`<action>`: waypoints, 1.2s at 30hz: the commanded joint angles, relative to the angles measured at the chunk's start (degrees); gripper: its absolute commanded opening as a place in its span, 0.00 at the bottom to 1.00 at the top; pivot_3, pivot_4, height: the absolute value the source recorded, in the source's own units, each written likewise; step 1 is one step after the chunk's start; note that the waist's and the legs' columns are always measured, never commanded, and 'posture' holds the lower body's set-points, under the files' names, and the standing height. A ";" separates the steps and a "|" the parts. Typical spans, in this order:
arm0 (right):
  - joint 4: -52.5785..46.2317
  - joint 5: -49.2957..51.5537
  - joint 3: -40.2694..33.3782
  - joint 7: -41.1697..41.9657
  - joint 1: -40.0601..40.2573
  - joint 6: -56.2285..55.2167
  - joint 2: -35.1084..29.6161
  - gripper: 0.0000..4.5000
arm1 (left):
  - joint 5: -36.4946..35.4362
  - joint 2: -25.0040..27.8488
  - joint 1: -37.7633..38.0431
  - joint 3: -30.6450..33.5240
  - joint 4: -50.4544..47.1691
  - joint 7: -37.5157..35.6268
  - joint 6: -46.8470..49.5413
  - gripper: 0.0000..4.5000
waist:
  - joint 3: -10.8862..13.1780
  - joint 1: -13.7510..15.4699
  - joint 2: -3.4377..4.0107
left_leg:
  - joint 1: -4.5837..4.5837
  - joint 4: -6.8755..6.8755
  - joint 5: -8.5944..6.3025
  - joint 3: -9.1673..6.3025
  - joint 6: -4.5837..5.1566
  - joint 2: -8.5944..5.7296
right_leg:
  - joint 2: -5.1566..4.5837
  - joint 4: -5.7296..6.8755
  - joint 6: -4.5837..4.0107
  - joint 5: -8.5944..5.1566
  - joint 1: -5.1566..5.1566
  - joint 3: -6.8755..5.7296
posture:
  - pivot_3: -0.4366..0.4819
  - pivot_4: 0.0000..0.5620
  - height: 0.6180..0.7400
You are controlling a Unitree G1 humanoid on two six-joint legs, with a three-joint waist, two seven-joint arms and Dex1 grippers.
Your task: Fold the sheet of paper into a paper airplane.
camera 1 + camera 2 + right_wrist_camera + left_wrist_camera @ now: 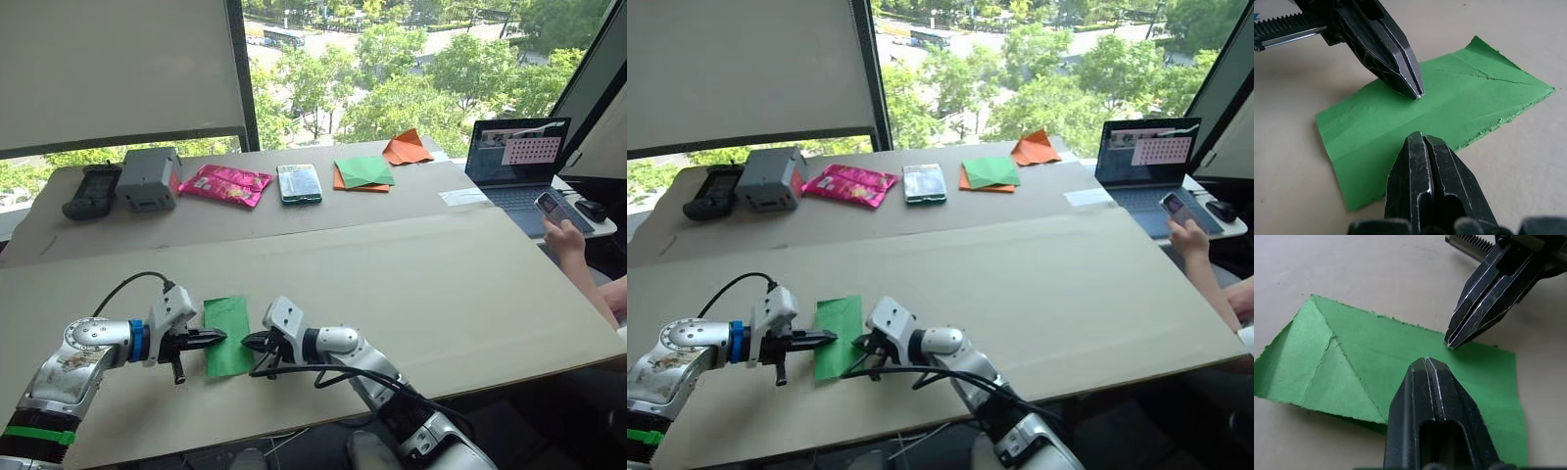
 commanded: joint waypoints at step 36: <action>47.34 -2.08 -8.96 -3.91 -26.52 -13.76 9.81 0.01 | 5.13 0.17 5.77 -1.38 0.87 -1.01 -8.65 0.00 | -0.21 0.33 0.61 | 0.29 -0.07 -0.05 0.00 0.04 -0.14 | -0.21 0.02 -0.06 -0.03 0.20 0.02 | 0.48 0.27 0.93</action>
